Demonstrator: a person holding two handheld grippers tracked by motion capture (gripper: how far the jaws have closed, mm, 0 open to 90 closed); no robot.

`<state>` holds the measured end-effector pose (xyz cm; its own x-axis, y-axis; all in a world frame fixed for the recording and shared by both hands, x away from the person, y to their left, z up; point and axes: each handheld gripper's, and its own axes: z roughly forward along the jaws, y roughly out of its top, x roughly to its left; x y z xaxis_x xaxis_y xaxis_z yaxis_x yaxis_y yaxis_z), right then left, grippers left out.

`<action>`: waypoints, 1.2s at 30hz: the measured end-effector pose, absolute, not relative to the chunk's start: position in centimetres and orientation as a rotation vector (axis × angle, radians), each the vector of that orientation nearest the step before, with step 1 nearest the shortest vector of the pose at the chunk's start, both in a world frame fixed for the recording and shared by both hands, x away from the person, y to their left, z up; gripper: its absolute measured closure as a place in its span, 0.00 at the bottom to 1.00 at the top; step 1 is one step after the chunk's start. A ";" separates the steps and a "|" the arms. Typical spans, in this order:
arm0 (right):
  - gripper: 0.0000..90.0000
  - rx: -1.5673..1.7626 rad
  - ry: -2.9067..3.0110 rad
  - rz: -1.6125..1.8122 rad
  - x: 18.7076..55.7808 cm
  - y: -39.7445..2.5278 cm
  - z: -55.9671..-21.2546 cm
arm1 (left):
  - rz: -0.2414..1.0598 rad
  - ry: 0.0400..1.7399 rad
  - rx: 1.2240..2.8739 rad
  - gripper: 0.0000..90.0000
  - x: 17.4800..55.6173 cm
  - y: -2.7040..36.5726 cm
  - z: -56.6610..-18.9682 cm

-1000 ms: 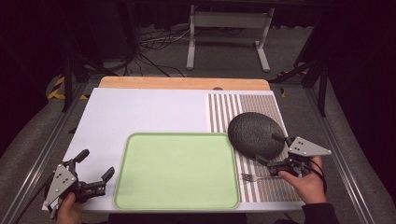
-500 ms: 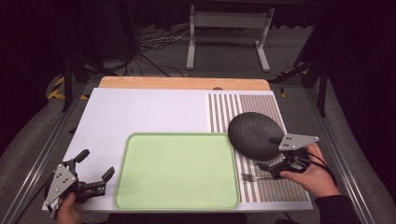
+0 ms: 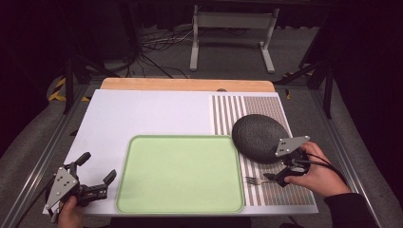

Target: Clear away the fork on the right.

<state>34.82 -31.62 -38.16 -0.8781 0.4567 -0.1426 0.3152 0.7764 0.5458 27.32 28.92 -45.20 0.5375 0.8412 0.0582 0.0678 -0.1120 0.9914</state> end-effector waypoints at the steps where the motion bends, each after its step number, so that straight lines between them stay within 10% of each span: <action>1: 0.05 0.591 2.722 0.735 34.9 -31.5 -38.2 | 0.790 0.805 1.557 0.00 27.3 28.9 -45.2; 36: 0.16 0.481 3.034 0.329 35.3 -29.0 -40.9 | 0.791 0.800 1.561 0.00 27.3 28.9 -45.2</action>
<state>35.34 -29.04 -40.94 -0.9501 0.3114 -0.0178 0.3003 0.9288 0.2172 27.33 28.90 -45.20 0.5399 0.8397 0.0588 0.0688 -0.1136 0.9911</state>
